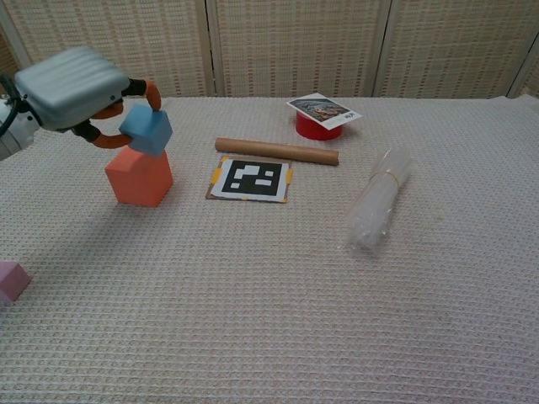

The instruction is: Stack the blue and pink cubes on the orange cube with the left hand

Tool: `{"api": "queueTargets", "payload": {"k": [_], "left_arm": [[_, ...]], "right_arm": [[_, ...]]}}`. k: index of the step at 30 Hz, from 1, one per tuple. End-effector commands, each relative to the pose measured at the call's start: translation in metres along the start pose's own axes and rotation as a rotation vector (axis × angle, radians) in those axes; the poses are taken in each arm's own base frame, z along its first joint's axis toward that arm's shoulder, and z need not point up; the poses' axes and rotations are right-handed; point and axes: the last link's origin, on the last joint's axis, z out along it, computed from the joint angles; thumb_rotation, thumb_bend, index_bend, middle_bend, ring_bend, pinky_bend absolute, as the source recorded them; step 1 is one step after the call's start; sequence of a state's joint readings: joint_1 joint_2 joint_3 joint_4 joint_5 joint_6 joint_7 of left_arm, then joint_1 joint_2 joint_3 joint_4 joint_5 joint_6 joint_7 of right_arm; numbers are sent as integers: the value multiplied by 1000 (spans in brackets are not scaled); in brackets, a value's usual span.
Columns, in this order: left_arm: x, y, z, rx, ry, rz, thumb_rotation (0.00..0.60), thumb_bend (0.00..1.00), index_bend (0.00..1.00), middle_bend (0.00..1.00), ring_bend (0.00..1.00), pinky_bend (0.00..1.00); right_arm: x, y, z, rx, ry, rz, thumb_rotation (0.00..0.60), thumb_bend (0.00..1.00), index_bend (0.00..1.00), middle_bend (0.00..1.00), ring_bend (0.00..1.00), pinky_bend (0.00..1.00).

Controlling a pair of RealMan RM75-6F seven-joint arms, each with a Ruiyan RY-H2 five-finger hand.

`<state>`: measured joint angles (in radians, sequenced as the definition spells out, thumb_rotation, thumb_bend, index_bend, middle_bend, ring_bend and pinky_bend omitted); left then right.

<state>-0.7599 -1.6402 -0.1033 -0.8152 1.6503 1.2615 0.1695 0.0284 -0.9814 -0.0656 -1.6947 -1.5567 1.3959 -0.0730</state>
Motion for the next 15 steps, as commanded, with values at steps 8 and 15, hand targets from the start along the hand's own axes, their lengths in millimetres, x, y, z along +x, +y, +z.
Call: {"api": "queueTargets", "payload": {"k": [8,15], "left_arm": [[-4,-6,-5,-39,0,24,600,276,456,1000,1000,1000],[-2,-14,-10,-30,3,12,600,277,458,1000,1000,1000]], "right_arm": [[-1,-1,-1,0,0,-2,600,217,0,0,0,0],[-2,-2,-1,4,-4,-4,600,217,0,0,0,0]]}}
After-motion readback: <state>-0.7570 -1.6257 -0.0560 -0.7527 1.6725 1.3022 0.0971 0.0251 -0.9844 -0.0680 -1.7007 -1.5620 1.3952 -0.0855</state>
